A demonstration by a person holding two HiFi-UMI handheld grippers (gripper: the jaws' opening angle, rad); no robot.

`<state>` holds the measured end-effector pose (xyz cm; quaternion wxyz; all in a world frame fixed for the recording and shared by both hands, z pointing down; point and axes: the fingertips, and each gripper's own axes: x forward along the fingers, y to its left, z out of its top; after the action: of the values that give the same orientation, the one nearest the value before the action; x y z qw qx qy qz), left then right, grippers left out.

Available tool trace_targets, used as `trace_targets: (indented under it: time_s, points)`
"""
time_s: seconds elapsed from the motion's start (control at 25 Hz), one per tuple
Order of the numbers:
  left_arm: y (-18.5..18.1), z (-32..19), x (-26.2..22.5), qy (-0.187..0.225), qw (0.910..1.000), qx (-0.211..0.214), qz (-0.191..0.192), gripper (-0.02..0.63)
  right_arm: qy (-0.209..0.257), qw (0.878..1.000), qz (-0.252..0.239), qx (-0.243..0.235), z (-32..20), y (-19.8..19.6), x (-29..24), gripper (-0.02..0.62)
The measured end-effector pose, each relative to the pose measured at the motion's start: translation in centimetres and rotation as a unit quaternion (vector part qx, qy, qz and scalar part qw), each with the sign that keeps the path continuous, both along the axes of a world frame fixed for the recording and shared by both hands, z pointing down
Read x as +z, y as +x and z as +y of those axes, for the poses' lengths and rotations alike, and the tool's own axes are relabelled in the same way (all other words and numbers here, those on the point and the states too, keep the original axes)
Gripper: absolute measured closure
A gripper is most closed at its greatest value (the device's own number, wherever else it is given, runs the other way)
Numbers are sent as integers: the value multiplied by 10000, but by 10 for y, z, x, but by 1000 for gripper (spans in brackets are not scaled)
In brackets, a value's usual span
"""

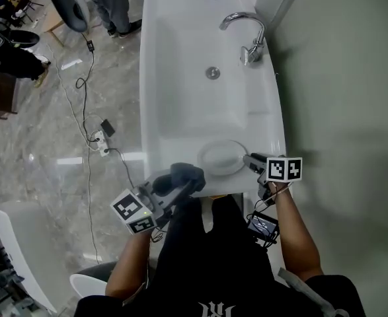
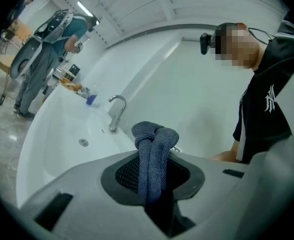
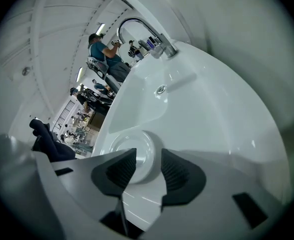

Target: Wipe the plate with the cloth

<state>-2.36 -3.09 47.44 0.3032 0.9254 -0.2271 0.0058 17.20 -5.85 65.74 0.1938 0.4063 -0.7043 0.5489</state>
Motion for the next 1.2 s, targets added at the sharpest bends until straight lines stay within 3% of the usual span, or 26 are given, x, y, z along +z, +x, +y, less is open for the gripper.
trace_targets:
  time_s: [0.32, 0.44, 0.56, 0.72, 0.88, 1.08, 1.2]
  points:
    - [-1, -4, 3, -106, 9999, 11, 14, 541, -289, 9994, -190, -46, 6, -10, 10, 467]
    - [-2, -3, 10, -200, 9998, -32, -17, 541, -373, 9987, -326, -83, 7, -12, 16, 509]
    - [-2, -4, 13, -201, 9998, -74, -46, 541, -561, 9962, -645, -164, 8, -19, 21, 554]
    - [-3, -4, 12, -185, 9997, -152, -60, 541, -746, 9892, -1236, -258, 10, -32, 19, 568]
    - [-4, -4, 10, -124, 9996, -233, -65, 541, -369, 9844, -1716, -158, 3, -38, -3, 583]
    - [-3, -5, -7, 64, 9997, -255, -19, 541, 588, 9847, -1633, -126, -6, -32, -44, 583]
    - [5, -6, -25, 217, 9995, -216, -19, 541, 1203, 9763, -1798, 40, -10, -31, -87, 584]
